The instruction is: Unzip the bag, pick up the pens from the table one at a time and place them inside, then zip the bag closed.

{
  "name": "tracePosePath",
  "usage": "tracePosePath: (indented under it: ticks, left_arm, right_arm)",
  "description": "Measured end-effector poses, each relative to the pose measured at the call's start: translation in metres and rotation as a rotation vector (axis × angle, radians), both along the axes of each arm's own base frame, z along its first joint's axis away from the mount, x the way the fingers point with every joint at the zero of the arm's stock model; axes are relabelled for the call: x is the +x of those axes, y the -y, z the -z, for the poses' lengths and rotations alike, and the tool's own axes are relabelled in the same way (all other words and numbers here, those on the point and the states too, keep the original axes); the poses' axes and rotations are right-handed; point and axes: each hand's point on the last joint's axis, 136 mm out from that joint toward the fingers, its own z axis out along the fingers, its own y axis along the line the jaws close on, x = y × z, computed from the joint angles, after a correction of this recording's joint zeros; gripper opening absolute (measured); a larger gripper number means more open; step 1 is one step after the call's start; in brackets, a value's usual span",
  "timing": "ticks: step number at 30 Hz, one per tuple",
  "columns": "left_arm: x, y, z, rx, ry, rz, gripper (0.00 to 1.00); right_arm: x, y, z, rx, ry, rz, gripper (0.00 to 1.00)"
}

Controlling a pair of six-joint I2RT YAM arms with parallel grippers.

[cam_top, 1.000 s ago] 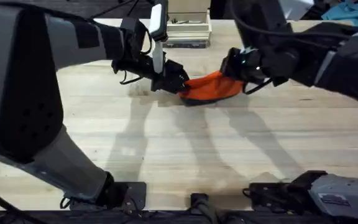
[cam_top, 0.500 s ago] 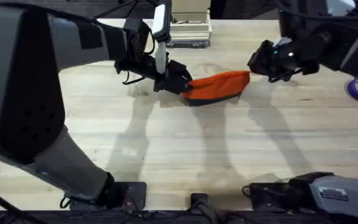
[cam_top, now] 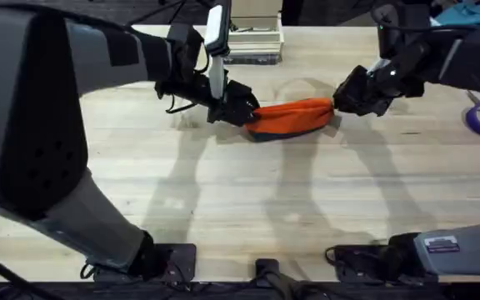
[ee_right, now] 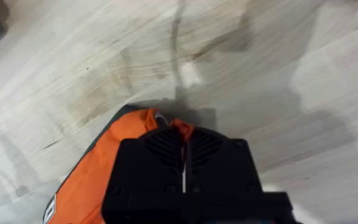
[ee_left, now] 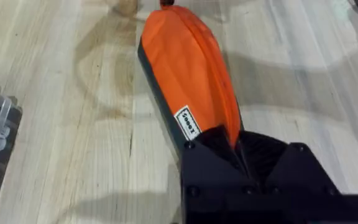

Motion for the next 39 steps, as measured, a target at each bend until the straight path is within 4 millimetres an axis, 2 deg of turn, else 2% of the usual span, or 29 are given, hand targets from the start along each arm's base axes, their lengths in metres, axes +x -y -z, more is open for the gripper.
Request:
tracePosePath:
  ticks: [3,11,12,17,18,22,27,31,39]
  left_arm:
    - [0.000,0.000,0.000,0.000,0.001,0.001,0.045]
    - [0.000,0.000,0.000,0.004,0.001,0.000,0.045]
    - [0.000,0.000,0.001,0.007,0.000,-0.002,0.045]
    - [0.003,-0.006,0.003,0.019,-0.005,-0.017,0.045]
    - [0.003,-0.006,0.003,0.020,-0.005,-0.019,0.045]
    - [0.003,-0.007,0.003,0.022,-0.005,-0.020,0.045]
    - [0.003,-0.007,0.003,0.022,-0.005,-0.020,0.045]
    - [0.003,-0.007,0.003,0.023,-0.006,-0.020,0.045]
    - [0.003,-0.007,0.003,0.023,-0.006,-0.020,0.045]
  right_arm:
    - [0.001,0.000,0.004,0.004,-0.007,0.000,0.030]
    - [0.003,0.005,-0.002,-0.021,0.012,-0.025,0.033]
    - [0.003,0.007,-0.005,-0.038,0.022,-0.031,0.144]
    - [0.005,0.022,-0.032,-0.112,0.096,-0.075,0.866]
    - [0.004,0.022,-0.040,-0.119,0.115,-0.089,0.964]
    - [-0.006,0.020,-0.073,-0.123,0.183,-0.116,0.997]
    - [-0.032,0.020,-0.104,-0.130,0.225,-0.131,0.997]
    - [-0.052,0.020,-0.120,-0.142,0.241,-0.151,0.997]
    - [-0.089,0.022,-0.141,-0.150,0.258,-0.161,0.998]
